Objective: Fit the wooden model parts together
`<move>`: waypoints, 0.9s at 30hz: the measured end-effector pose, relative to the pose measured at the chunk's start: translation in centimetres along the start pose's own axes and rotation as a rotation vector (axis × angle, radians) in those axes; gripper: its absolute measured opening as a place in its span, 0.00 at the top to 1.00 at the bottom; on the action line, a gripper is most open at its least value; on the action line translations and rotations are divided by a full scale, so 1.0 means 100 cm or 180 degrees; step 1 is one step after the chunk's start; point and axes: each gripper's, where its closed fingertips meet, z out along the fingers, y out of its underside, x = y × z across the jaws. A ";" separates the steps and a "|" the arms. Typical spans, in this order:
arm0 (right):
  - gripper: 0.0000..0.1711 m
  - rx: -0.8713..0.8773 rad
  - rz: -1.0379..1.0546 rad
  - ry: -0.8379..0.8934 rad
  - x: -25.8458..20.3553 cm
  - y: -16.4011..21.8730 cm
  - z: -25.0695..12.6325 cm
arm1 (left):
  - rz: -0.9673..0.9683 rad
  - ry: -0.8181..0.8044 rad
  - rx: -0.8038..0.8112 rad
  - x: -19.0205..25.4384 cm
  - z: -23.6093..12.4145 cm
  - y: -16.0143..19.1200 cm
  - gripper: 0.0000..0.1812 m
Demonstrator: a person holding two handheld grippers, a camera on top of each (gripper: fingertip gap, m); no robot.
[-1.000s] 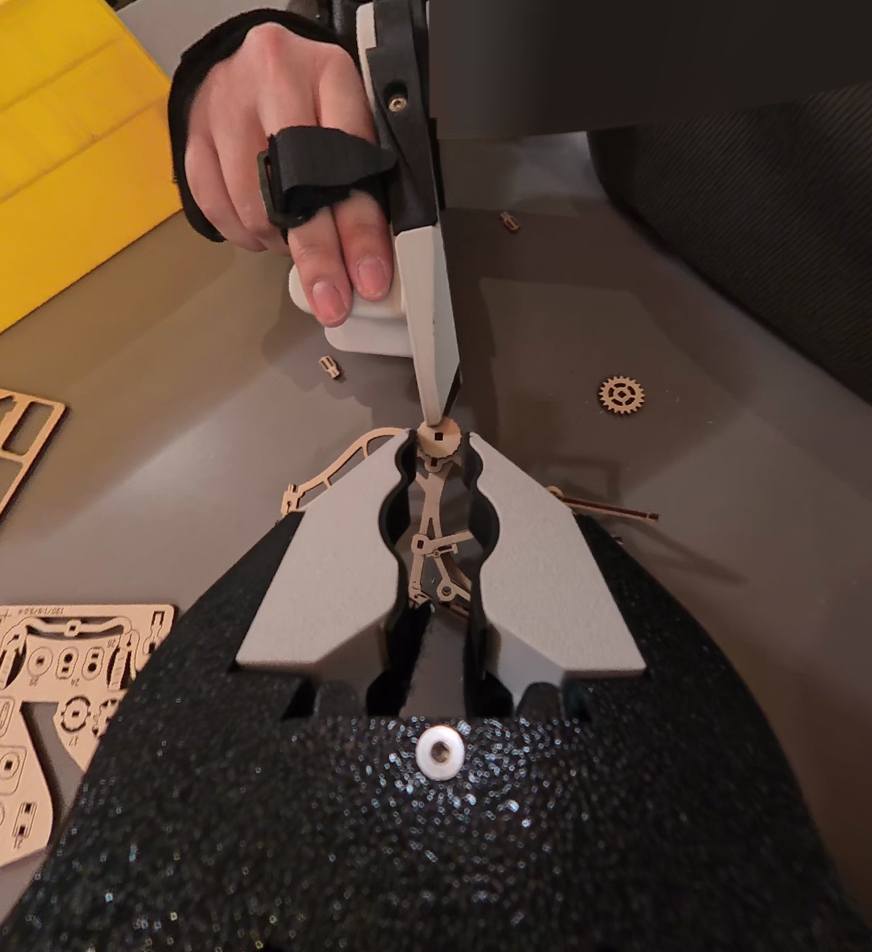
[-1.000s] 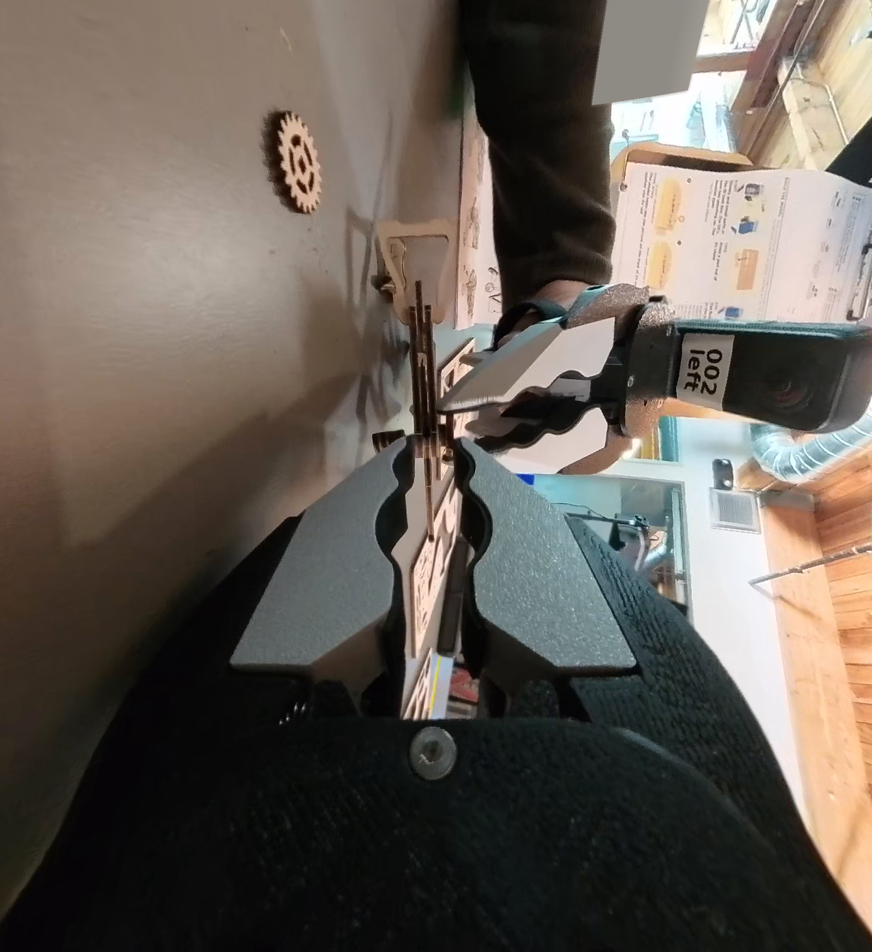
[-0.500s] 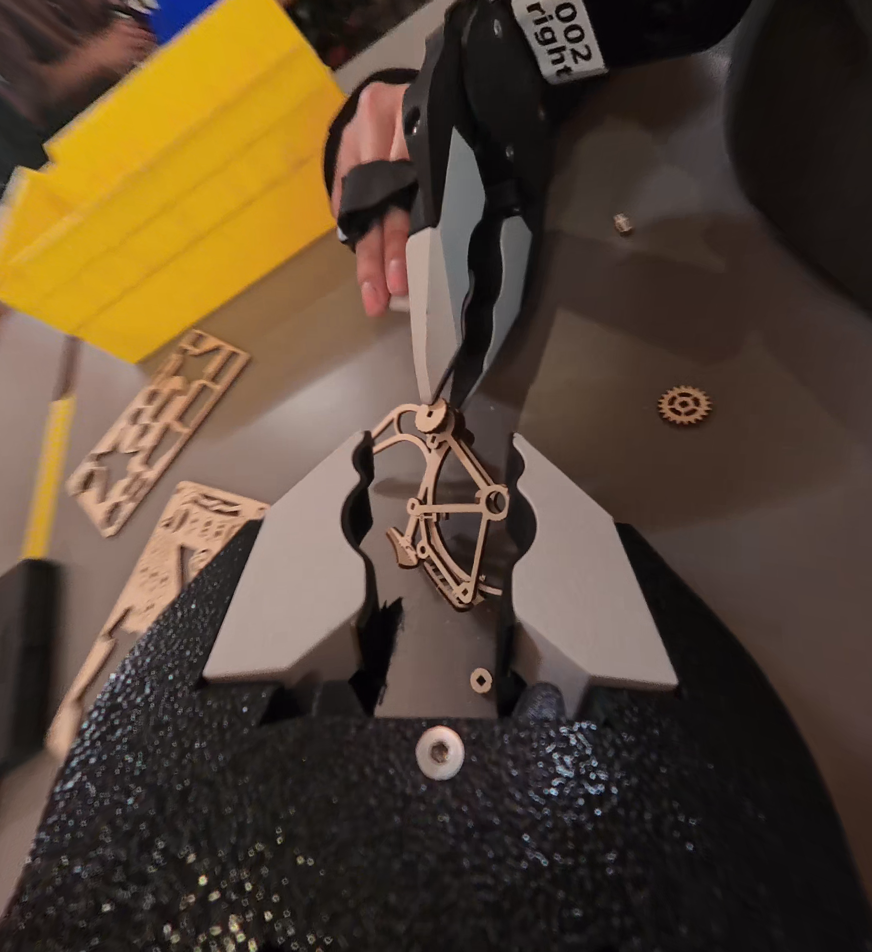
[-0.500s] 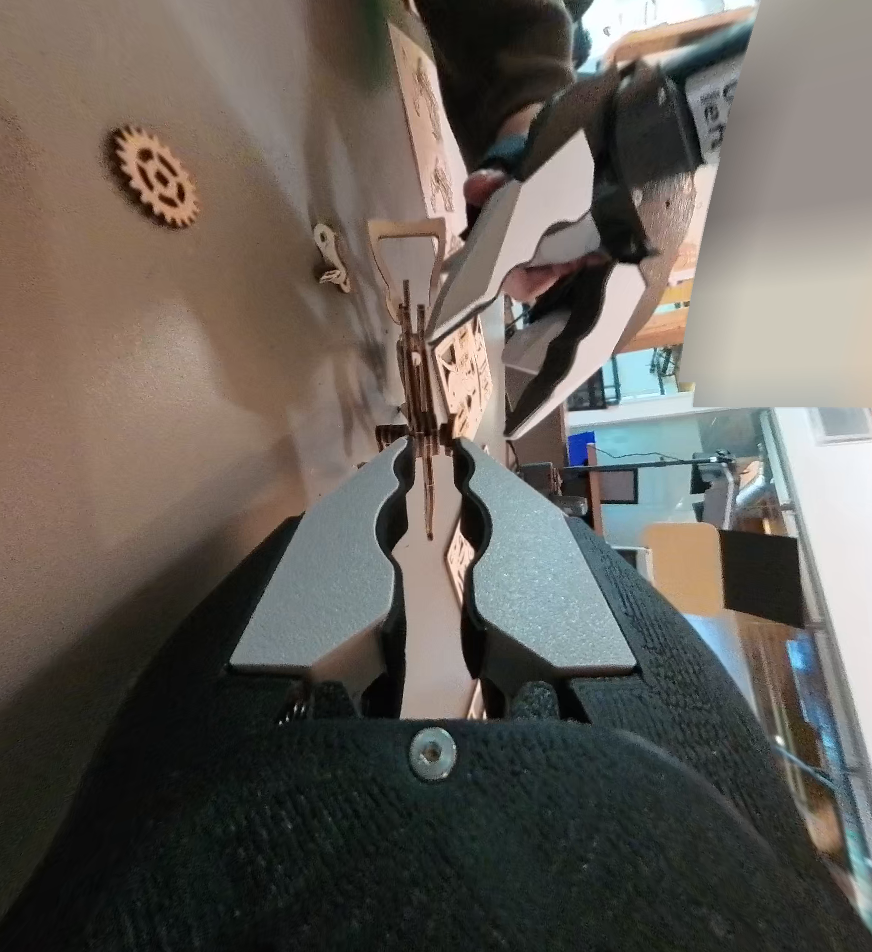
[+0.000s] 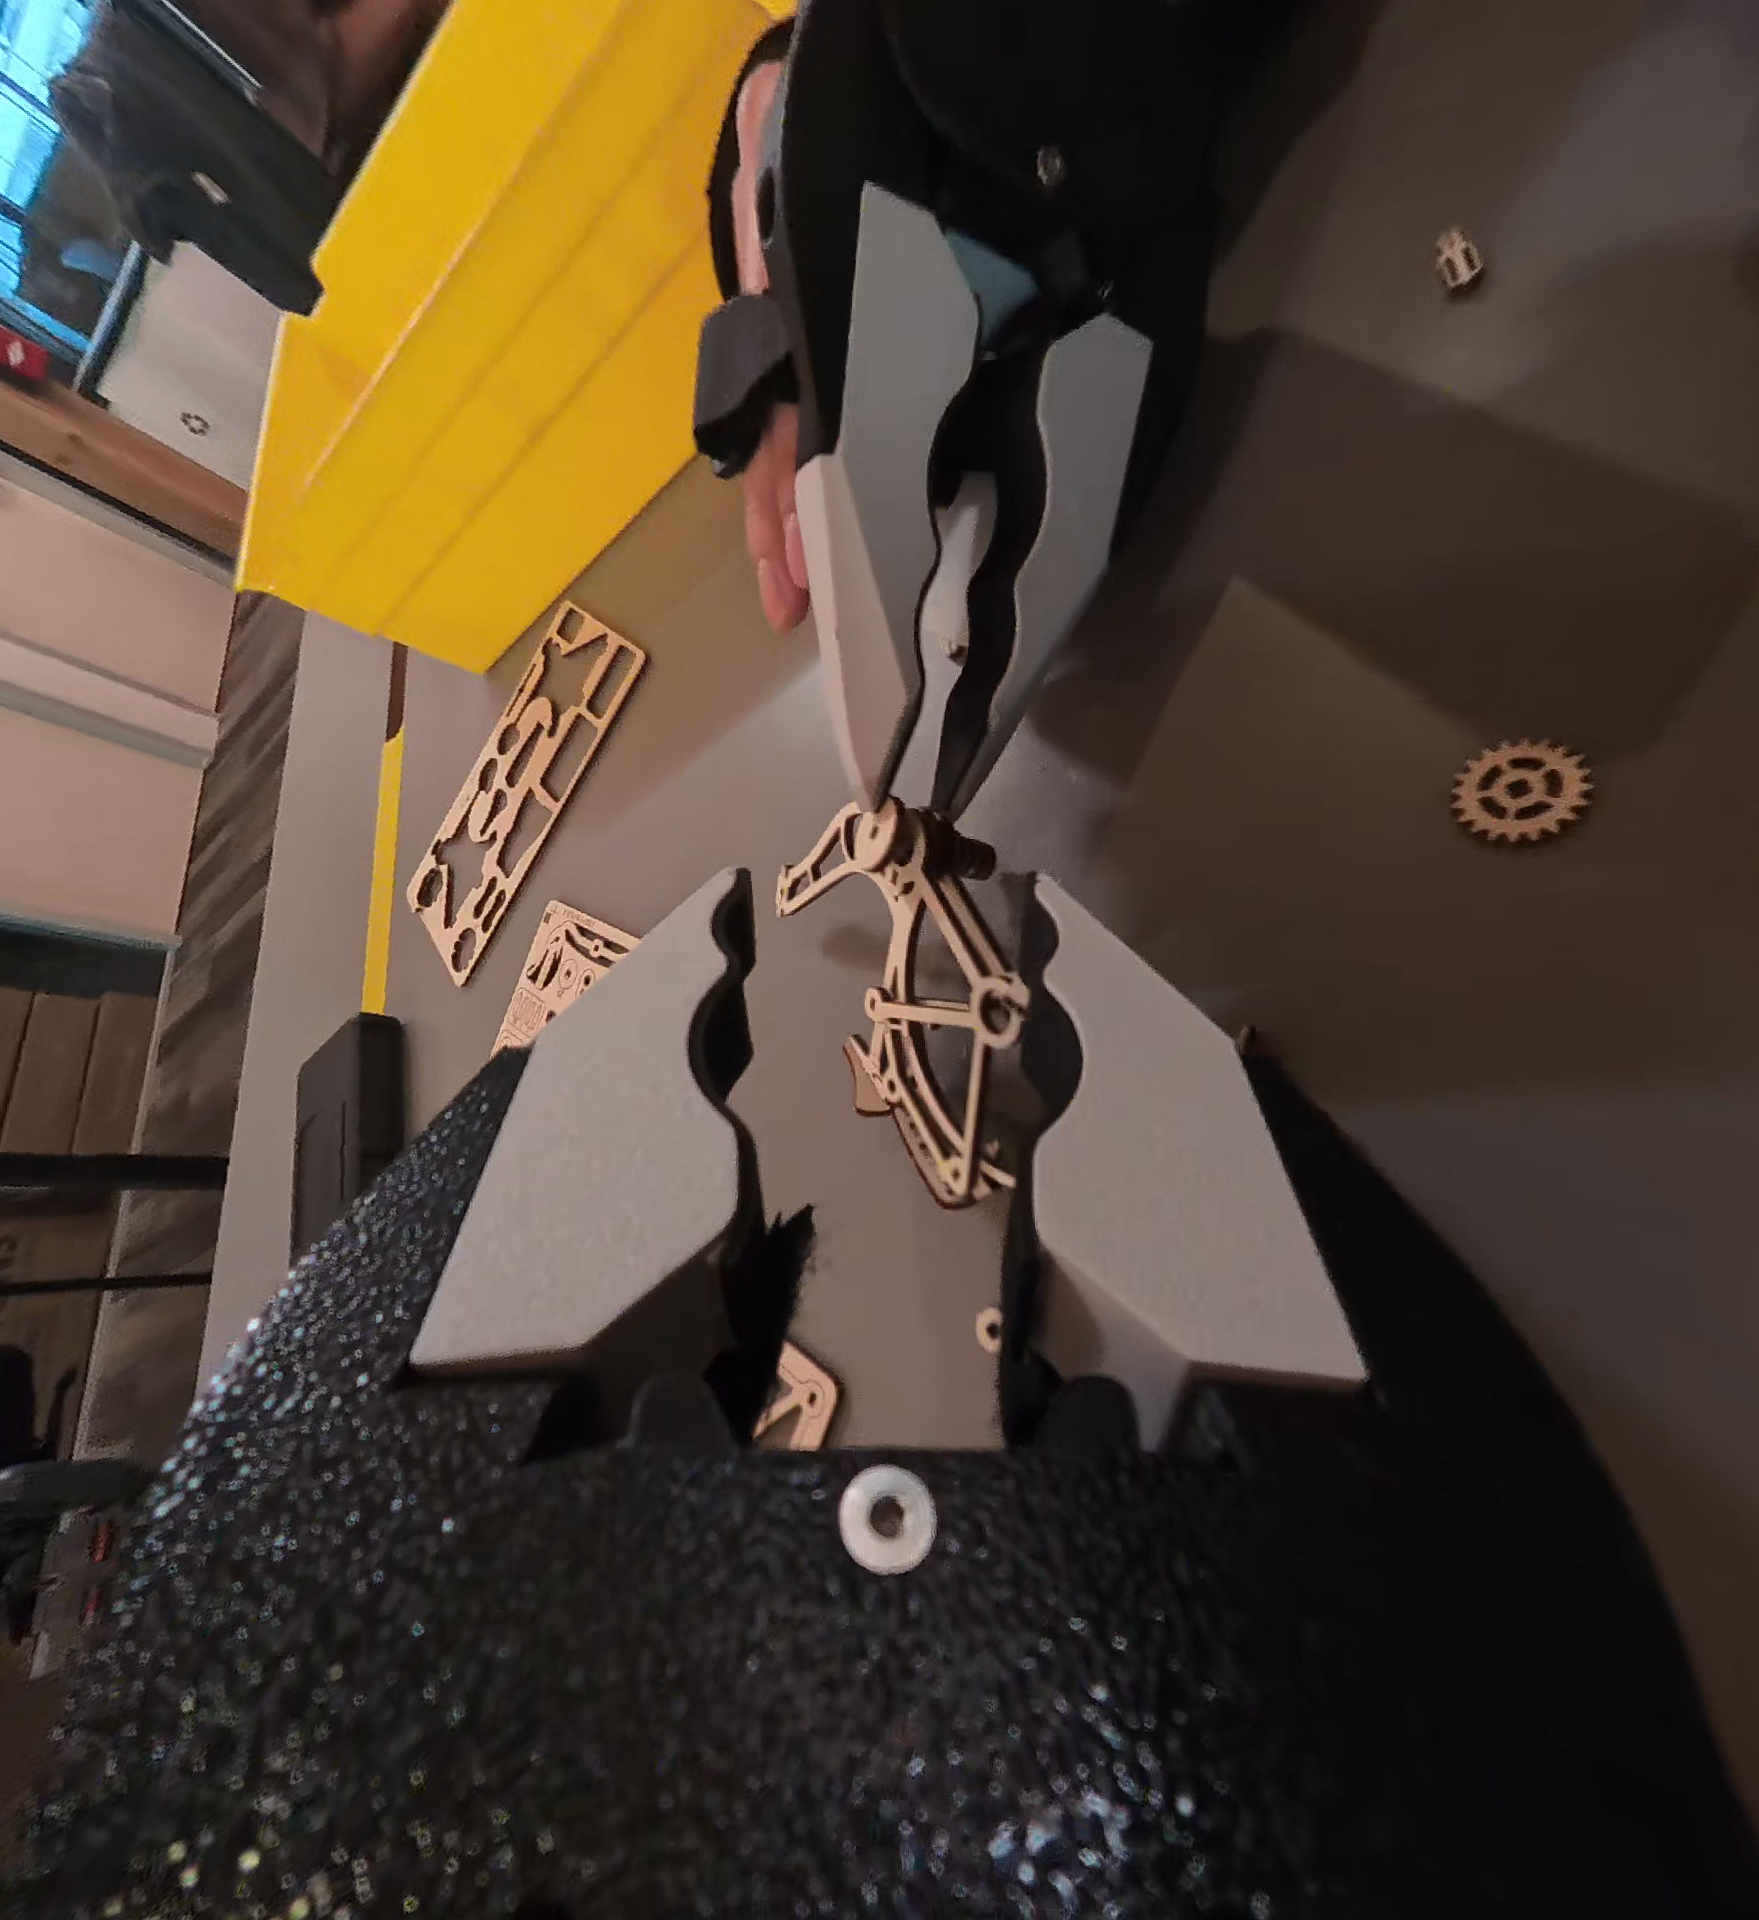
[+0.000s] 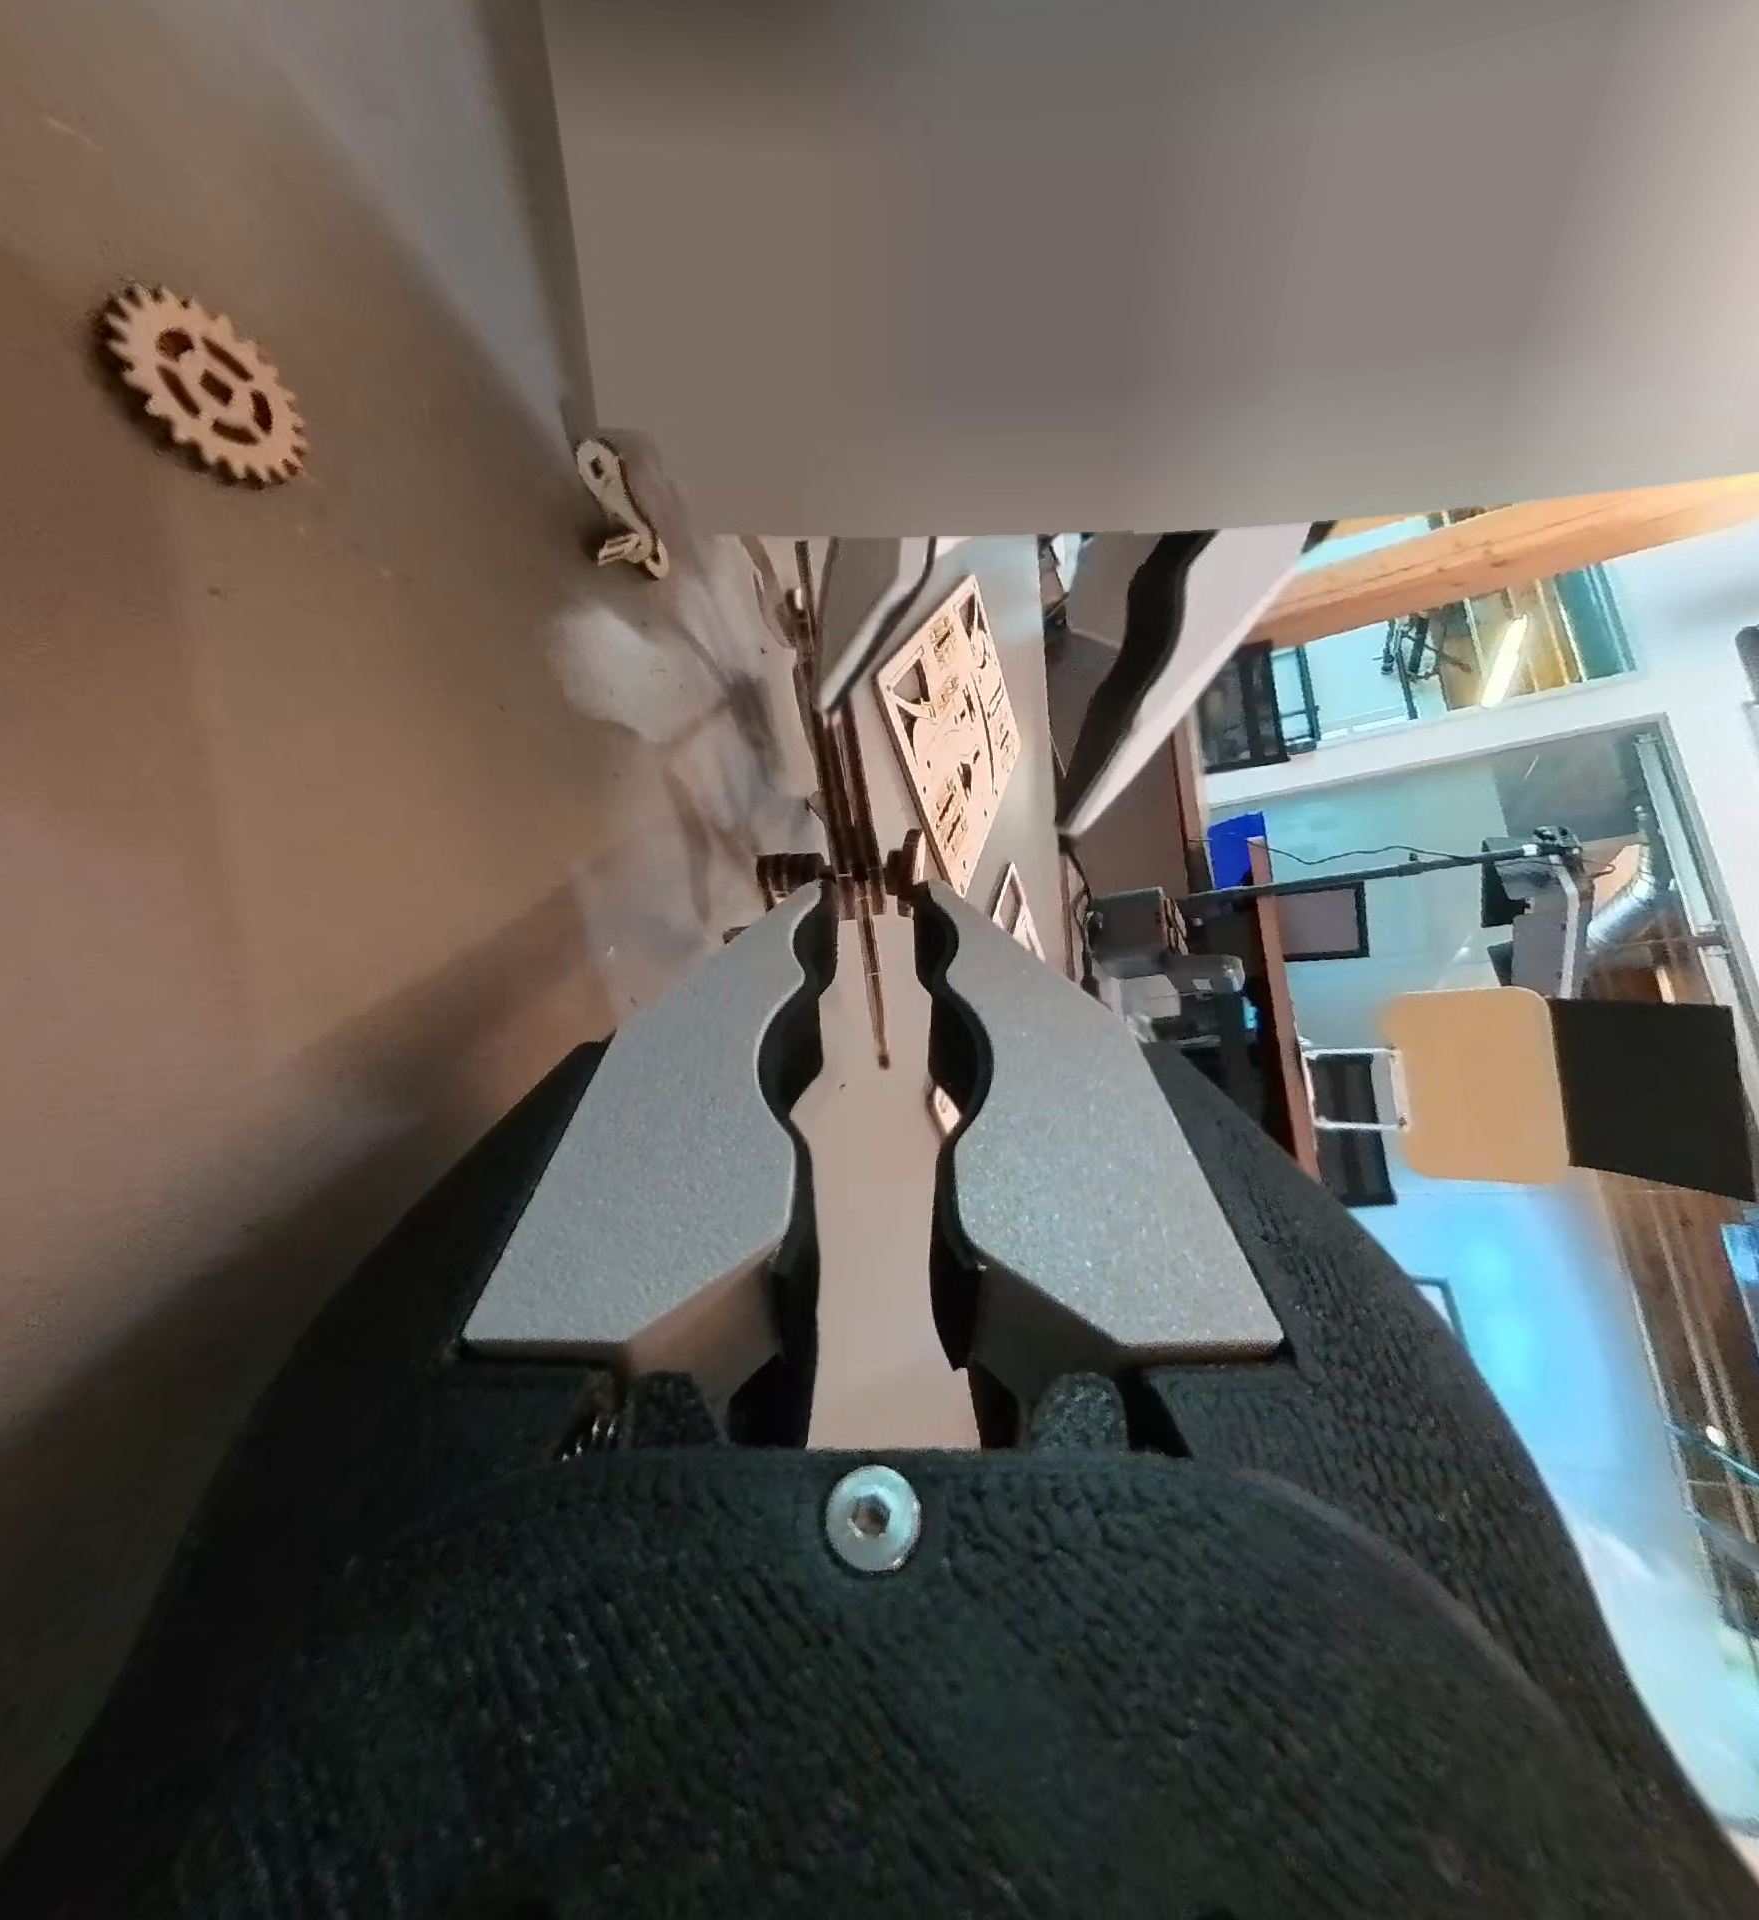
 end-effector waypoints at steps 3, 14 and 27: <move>0.93 -0.0027 0.0167 0.0009 0.002 0.003 0.001 | -0.0049 -0.0033 0.0181 0.005 -0.011 -0.001 0.73; 0.93 0.0049 0.0813 0.0066 0.017 0.007 -0.002 | 0.0211 -0.1003 0.0940 -0.017 -0.062 -0.012 0.68; 0.93 0.0123 0.1281 -0.0032 0.020 0.008 -0.001 | 0.0523 -0.0759 -0.0429 -0.006 0.015 0.010 0.65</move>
